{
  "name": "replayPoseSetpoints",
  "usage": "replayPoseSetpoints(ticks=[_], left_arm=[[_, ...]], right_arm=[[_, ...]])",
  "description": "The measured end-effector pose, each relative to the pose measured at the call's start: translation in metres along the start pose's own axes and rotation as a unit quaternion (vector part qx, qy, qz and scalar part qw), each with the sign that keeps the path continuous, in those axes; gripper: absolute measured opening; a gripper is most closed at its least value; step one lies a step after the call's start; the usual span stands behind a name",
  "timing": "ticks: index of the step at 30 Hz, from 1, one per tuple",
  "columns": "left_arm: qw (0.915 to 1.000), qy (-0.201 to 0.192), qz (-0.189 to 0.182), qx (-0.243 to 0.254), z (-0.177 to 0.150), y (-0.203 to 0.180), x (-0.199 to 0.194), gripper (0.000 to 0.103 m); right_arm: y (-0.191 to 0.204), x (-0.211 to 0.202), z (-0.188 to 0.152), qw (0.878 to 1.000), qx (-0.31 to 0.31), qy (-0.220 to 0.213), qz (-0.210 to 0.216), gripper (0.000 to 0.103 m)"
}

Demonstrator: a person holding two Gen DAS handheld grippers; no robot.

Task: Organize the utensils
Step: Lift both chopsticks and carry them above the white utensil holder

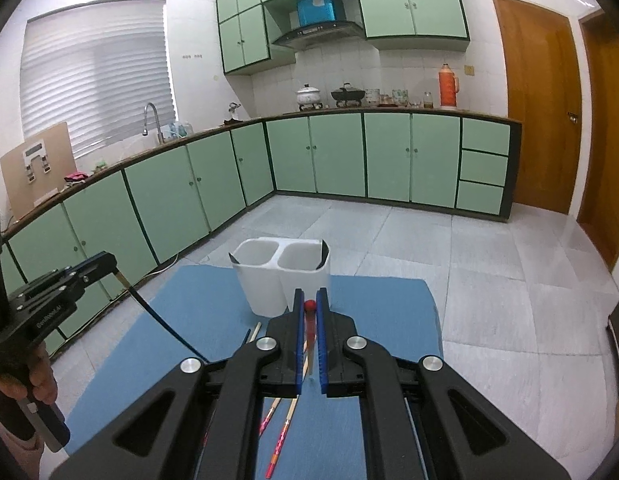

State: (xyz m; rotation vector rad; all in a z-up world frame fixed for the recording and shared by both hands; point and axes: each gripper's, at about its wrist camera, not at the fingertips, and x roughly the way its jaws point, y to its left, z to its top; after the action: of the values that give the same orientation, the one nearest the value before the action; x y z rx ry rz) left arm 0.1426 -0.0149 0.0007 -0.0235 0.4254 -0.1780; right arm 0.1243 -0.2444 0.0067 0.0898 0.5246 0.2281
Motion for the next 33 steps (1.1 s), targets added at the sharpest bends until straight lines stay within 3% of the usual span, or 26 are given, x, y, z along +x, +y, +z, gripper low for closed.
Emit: replayPoseSetpoints(ticks=[9, 20, 25, 33], left_arm=[[0.9991, -0.041, -0.006, -0.004, 0.027, -0.006, -0.01, 0.006], [0.9924, -0.122, -0.013, -0.009, 0.09, -0.017, -0.011, 0.006], [0.9886, -0.15, -0.008, -0.015, 0.114, -0.023, 0.01, 0.006], [0.9888, -0.149, -0.004, -0.013, 0.124, -0.029, 0.061, 0.006]], right_arm=[[0.001, -0.011, 0.025, 1.0, -0.011, -0.028, 0.008, 0.006], [0.013, -0.028, 0.089, 0.995, -0.037, -0.094, 0.013, 0.006], [0.015, -0.011, 0.113, 0.994, -0.038, -0.104, 0.012, 0.006], [0.014, 0.041, 0.124, 0.996, -0.031, -0.086, 0.01, 0.006]])
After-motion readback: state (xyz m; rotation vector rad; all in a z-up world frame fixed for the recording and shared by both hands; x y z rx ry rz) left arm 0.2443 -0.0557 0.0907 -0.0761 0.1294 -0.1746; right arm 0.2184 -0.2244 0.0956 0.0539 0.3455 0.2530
